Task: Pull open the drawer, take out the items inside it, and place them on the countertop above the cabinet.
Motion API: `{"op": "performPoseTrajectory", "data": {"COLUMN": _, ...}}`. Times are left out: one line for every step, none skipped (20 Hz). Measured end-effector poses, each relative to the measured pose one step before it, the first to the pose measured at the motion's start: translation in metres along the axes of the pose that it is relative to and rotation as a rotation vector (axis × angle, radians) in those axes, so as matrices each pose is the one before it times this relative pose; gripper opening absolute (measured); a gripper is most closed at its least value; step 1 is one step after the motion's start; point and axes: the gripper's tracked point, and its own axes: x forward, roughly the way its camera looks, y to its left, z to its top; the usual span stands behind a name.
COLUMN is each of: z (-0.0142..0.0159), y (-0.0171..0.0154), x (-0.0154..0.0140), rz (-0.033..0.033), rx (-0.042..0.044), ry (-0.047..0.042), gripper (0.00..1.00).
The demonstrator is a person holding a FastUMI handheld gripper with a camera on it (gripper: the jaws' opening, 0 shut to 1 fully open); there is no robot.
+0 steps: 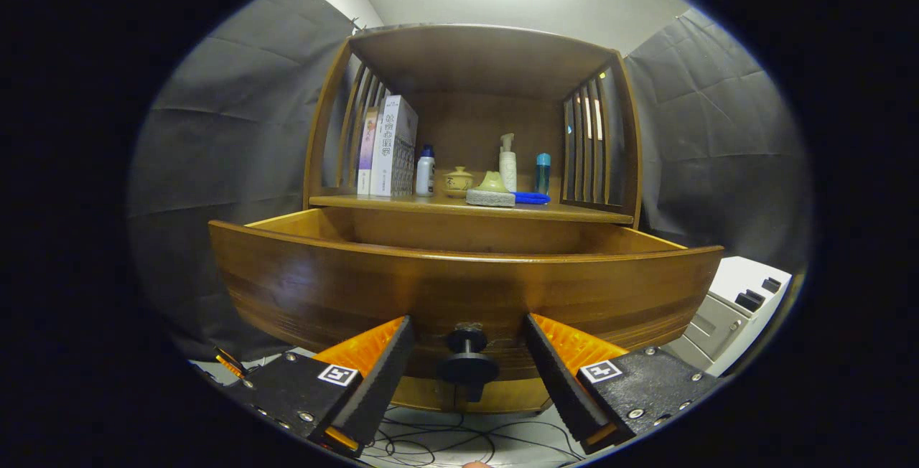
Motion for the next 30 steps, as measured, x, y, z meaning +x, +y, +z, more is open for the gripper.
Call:
{"op": "performPoseTrajectory", "data": {"z": 0.00060, "y": -0.00020, "x": 0.00313, "rz": 0.00024, "rx": 0.00124, "ry": 0.00203, "gripper": 0.96}}
{"op": "performPoseTrajectory", "data": {"z": 0.00103, "y": -0.00029, "x": 0.00390, "rz": -0.00004, "rx": 0.00080, "ry": 0.00298, "gripper": 0.96}}
{"op": "performPoseTrajectory", "data": {"z": 0.00132, "y": 0.00034, "x": 0.00368, "rz": -0.00048, "rx": -0.00001, "ry": 0.00168, "gripper": 0.96}}
{"op": "performPoseTrajectory", "data": {"z": 0.00000, "y": 0.00006, "x": 0.00242, "rz": -0.00076, "rx": -0.00050, "ry": 0.00181, "gripper": 0.96}}
{"op": "performPoseTrajectory", "data": {"z": 0.00093, "y": -0.00025, "x": 0.00324, "rz": -0.00043, "rx": 0.00127, "ry": 0.00040, "gripper": 0.96}}
{"op": "performPoseTrajectory", "data": {"z": 0.00059, "y": 0.00004, "x": 0.00255, "rz": -0.00048, "rx": 0.00087, "ry": 0.00259, "gripper": 0.96}}
{"op": "performPoseTrajectory", "data": {"z": 0.00059, "y": 0.00024, "x": 0.00319, "rz": -0.00052, "rx": 0.00069, "ry": 0.00004, "gripper": 0.96}}
{"op": "performPoseTrajectory", "data": {"z": 0.00106, "y": 0.00013, "x": 0.00273, "rz": -0.00001, "rx": -0.00008, "ry": 0.00302, "gripper": 0.96}}
{"op": "performPoseTrajectory", "data": {"z": 0.00222, "y": -0.00011, "x": 0.00342, "rz": -0.00119, "rx": 0.00062, "ry": -0.00595, "gripper": 0.96}}
{"op": "performPoseTrajectory", "data": {"z": 0.00232, "y": 0.00052, "x": 0.00333, "rz": -0.00006, "rx": -0.00017, "ry": -0.00233, "gripper": 0.96}}
{"op": "performPoseTrajectory", "data": {"z": 0.00512, "y": -0.00023, "x": 0.00419, "rz": 0.00008, "rx": 0.00130, "ry": -0.01109, "gripper": 0.96}}
{"op": "performPoseTrajectory", "data": {"z": -0.00404, "y": 0.00047, "x": 0.00454, "rz": 0.00040, "rx": 0.01056, "ry": 0.01871, "gripper": 0.96}}
{"op": "performPoseTrajectory", "data": {"z": 0.00185, "y": 0.00040, "x": -0.00060, "rz": 0.00189, "rx": 0.00880, "ry": -0.00824, "gripper": 0.96}}
{"op": "performPoseTrajectory", "data": {"z": -0.00088, "y": -0.00020, "x": 0.00677, "rz": 0.00096, "rx": 0.00296, "ry": 0.00637, "gripper": 0.97}}
{"op": "performPoseTrajectory", "data": {"z": 0.00088, "y": 0.00001, "x": 0.00011, "rz": -0.00135, "rx": -0.00117, "ry": -0.00981, "gripper": 0.96}}
{"op": "performPoseTrajectory", "data": {"z": -0.00151, "y": 0.00216, "x": -0.00333, "rz": 0.00017, "rx": -0.00183, "ry": 0.00828, "gripper": 0.97}}
{"op": "performPoseTrajectory", "data": {"z": 0.00217, "y": 0.00042, "x": 0.00194, "rz": -0.00213, "rx": 0.00034, "ry": -0.00759, "gripper": 0.96}}
{"op": "performPoseTrajectory", "data": {"z": -0.00110, "y": -0.00048, "x": 0.00234, "rz": -0.00032, "rx": 0.00040, "ry": 0.00445, "gripper": 0.96}}
{"op": "performPoseTrajectory", "data": {"z": 0.00065, "y": 0.00024, "x": 0.00130, "rz": -0.00228, "rx": -0.00108, "ry": -0.00564, "gripper": 0.96}}
{"op": "performPoseTrajectory", "data": {"z": 0.00044, "y": 0.00046, "x": 0.00329, "rz": -0.00183, "rx": -0.00187, "ry": 0.00299, "gripper": 0.96}}
{"op": "performPoseTrajectory", "data": {"z": 0.00077, "y": 0.00022, "x": 0.00211, "rz": -0.00222, "rx": 0.00036, "ry": -0.00275, "gripper": 0.96}}
{"op": "performPoseTrajectory", "data": {"z": -0.00018, "y": 0.00048, "x": 0.00360, "rz": -0.00058, "rx": 0.00274, "ry": 0.00429, "gripper": 0.96}}
{"op": "performPoseTrajectory", "data": {"z": 0.00139, "y": 0.00011, "x": 0.00307, "rz": -0.00033, "rx": 0.00208, "ry": -0.00065, "gripper": 0.96}}
{"op": "performPoseTrajectory", "data": {"z": -0.00049, "y": -0.00043, "x": 0.00334, "rz": 0.00066, "rx": -0.00049, "ry": 0.00295, "gripper": 0.96}}
{"op": "performPoseTrajectory", "data": {"z": 0.00142, "y": -0.00008, "x": 0.00348, "rz": 0.00006, "rx": -0.00006, "ry": -0.00080, "gripper": 0.96}}
{"op": "performPoseTrajectory", "data": {"z": -0.00026, "y": -0.00001, "x": 0.00222, "rz": -0.00023, "rx": -0.00051, "ry": 0.00164, "gripper": 0.96}}
{"op": "performPoseTrajectory", "data": {"z": 0.00102, "y": 0.00047, "x": 0.00212, "rz": -0.00139, "rx": -0.00095, "ry": 0.00035, "gripper": 0.96}}
{"op": "performPoseTrajectory", "data": {"z": -0.00007, "y": 0.00002, "x": 0.00315, "rz": -0.00192, "rx": -0.00130, "ry": 0.00094, "gripper": 0.96}}
{"op": "performPoseTrajectory", "data": {"z": 0.00086, "y": 0.00053, "x": 0.00412, "rz": -0.00159, "rx": 0.00171, "ry": -0.00005, "gripper": 0.96}}
{"op": "performPoseTrajectory", "data": {"z": 0.00013, "y": 0.00011, "x": 0.00340, "rz": -0.00099, "rx": 0.00246, "ry": 0.00223, "gripper": 0.96}}
